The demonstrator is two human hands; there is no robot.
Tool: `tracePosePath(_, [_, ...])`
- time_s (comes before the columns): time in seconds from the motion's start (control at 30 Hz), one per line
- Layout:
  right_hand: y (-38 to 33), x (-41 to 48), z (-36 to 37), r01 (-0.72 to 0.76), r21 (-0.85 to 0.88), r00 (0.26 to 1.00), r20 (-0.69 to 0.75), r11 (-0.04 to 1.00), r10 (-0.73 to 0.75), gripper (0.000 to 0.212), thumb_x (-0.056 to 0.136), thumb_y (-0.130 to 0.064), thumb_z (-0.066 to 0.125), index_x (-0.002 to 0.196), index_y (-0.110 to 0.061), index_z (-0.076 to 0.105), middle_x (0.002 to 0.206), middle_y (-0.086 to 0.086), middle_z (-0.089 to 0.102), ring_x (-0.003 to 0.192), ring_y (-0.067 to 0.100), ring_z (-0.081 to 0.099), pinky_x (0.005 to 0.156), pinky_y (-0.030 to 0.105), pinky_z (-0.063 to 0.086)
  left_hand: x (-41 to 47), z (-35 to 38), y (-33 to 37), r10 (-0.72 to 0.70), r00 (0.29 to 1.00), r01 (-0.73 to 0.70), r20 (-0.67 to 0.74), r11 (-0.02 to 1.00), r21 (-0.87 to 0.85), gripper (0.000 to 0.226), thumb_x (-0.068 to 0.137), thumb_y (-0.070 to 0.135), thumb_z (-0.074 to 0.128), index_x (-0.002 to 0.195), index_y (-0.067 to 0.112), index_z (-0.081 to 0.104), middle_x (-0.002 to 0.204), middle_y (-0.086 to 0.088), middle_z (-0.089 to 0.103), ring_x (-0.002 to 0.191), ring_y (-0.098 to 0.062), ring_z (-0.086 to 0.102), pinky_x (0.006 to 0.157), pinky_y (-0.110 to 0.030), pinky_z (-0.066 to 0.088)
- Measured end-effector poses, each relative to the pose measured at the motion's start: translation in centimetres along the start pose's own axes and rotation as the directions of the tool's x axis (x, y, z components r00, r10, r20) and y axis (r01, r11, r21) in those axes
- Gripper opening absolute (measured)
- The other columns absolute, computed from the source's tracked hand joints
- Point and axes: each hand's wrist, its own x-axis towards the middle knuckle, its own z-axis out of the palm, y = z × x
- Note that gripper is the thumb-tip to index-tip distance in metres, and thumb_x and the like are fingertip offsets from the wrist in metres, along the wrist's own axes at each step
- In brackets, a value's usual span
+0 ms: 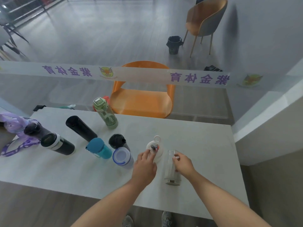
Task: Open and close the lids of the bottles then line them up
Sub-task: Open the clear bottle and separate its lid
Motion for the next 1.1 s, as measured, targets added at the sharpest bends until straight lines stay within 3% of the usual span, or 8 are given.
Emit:
tracePosePath(0.07, [2.1,-0.3,-0.1,-0.03,-0.043,0.999,-0.012,0.999,0.029,0.038,0.099,-0.028,0.053,0.134,-0.015,0.058,0.103,0.005,0.068,0.088,0.028,0.071,0.086,0.041,0.058,-0.8,1.1,0.4,0.012,0.998,-0.014,-0.057,1.0,-0.02,0.057,0.084,0.021,0.06,0.139,0.02,0.046,0.141,-0.011,0.047,0.124,-0.034,0.043,0.105,-0.043,0.042])
tracePosePath(0.13, [3.9,-0.7,0.2,-0.059,-0.053,0.998,-0.01,0.997,0.059,0.045,0.098,-0.035,0.056,0.14,-0.019,0.053,0.116,0.007,0.065,0.099,0.028,0.069,0.091,0.043,0.056,-1.8,3.0,0.7,0.019,0.997,-0.025,-0.076,0.997,-0.077,0.042,0.085,0.022,0.061,0.127,0.019,0.055,0.136,-0.011,0.05,0.122,-0.034,0.044,0.1,-0.043,0.046])
tracePosePath(0.2, [5.1,-1.3,0.7,-0.091,-0.028,0.995,0.04,0.995,0.092,0.055,0.097,-0.044,0.058,0.147,-0.027,0.043,0.13,0.006,0.058,0.099,0.027,0.068,0.077,0.037,0.059,-2.6,4.9,1.3,0.009,1.0,-0.013,-0.028,0.989,-0.15,0.035,0.09,0.026,0.059,0.124,0.02,0.055,0.135,-0.008,0.049,0.122,-0.03,0.042,0.097,-0.039,0.047])
tracePosePath(0.27, [5.9,-1.8,1.2,-0.141,0.005,0.981,0.133,0.99,0.139,0.062,0.096,-0.051,0.055,0.151,-0.034,0.031,0.123,0.0,0.057,0.084,0.023,0.07,0.058,0.028,0.056,-3.0,6.8,2.0,-0.021,0.999,0.027,0.033,0.98,-0.199,0.037,0.093,0.03,0.057,0.128,0.022,0.051,0.137,-0.006,0.046,0.124,-0.026,0.038,0.098,-0.035,0.046])
tracePosePath(0.4, [7.0,-2.2,2.2,-0.216,0.118,0.949,0.257,0.969,0.18,0.063,0.098,-0.055,0.047,0.153,-0.039,0.019,0.119,0.004,0.06,0.065,0.023,0.072,0.057,0.03,0.059,-3.1,8.7,3.4,-0.089,0.964,0.182,0.25,0.906,-0.381,0.051,0.094,0.037,0.055,0.14,0.027,0.039,0.142,-0.002,0.044,0.129,-0.021,0.038,0.103,-0.032,0.042])
tracePosePath(0.63, [6.2,-2.7,0.2,-0.247,0.286,0.957,0.223,0.926,0.187,0.045,0.099,-0.055,0.045,0.137,-0.03,0.043,0.1,0.007,0.07,0.054,0.019,0.065,0.053,0.03,0.055,-1.8,6.9,5.3,-0.088,0.941,0.231,0.326,0.871,-0.433,0.071,0.082,0.049,0.064,0.143,0.035,0.029,0.136,-0.003,0.037,0.122,-0.02,0.043,0.101,-0.037,0.046])
tracePosePath(0.87, [3.0,-3.3,-3.9,-0.106,0.337,0.993,0.091,0.936,0.08,0.037,0.098,-0.049,0.05,0.126,-0.025,0.056,0.079,0.008,0.072,0.048,0.017,0.053,0.047,0.026,0.041,1.0,2.8,7.5,-0.07,0.988,0.128,0.137,0.869,-0.477,0.06,0.087,0.029,0.066,0.141,0.027,0.039,0.12,-0.005,0.053,0.112,-0.021,0.053,0.096,-0.036,0.046])
tracePosePath(1.1, [2.1,-3.7,-4.6,-0.011,0.292,1.0,0.016,0.956,0.007,0.041,0.097,-0.029,0.058,0.137,-0.02,0.051,0.082,0.008,0.071,0.053,0.018,0.055,0.048,0.026,0.044,1.2,1.5,8.1,0.013,0.996,0.017,0.084,0.939,-0.344,0.043,0.095,0.036,0.056,0.135,0.025,0.047,0.122,-0.003,0.056,0.115,-0.021,0.048,0.092,-0.034,0.046])
